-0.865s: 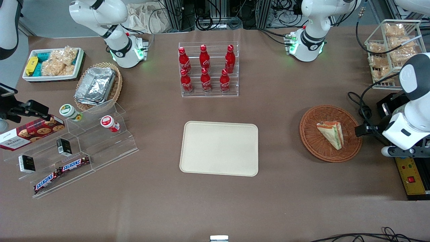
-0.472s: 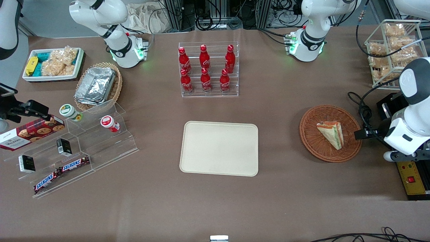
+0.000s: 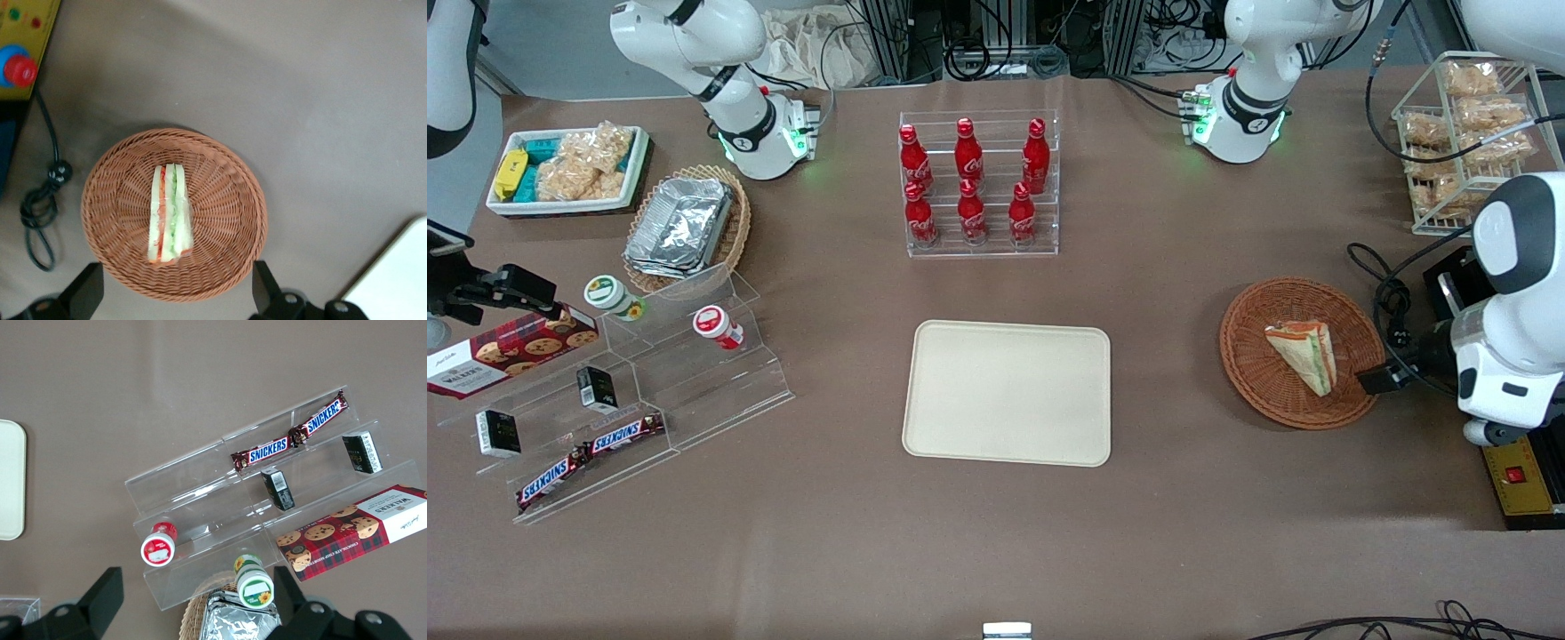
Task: Place sandwich from basket to tray
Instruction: 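Move the left gripper over the sandwich in the wicker basket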
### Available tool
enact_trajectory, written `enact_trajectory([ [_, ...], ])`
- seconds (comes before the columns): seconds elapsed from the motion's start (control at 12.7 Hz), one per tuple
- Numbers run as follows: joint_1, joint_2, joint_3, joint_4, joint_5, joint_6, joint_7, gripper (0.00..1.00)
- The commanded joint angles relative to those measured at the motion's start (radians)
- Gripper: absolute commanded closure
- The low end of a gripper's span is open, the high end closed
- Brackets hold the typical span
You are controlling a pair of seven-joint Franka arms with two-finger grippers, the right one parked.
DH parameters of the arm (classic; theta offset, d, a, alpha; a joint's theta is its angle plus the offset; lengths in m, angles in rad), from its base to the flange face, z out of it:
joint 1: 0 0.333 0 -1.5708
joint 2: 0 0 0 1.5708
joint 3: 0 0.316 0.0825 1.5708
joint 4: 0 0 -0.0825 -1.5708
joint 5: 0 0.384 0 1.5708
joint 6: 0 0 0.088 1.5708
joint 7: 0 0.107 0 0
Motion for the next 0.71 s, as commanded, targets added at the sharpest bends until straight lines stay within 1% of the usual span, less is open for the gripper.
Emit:
enact_trajectory([
  [0.0, -0.014, -0.011, 0.009, -0.074, -0.006, 0.049, -0.127, 0.00],
  [0.08, -0.014, -0.007, 0.009, -0.093, -0.009, 0.082, -0.187, 0.00],
  [0.16, -0.014, -0.014, 0.009, -0.145, -0.009, 0.122, -0.230, 0.00],
  [0.24, -0.014, -0.029, 0.009, -0.214, -0.007, 0.173, -0.230, 0.00],
  [0.47, -0.019, -0.007, 0.009, -0.305, -0.004, 0.282, -0.256, 0.00],
  [0.63, -0.016, -0.011, 0.011, -0.395, 0.002, 0.363, -0.252, 0.00],
])
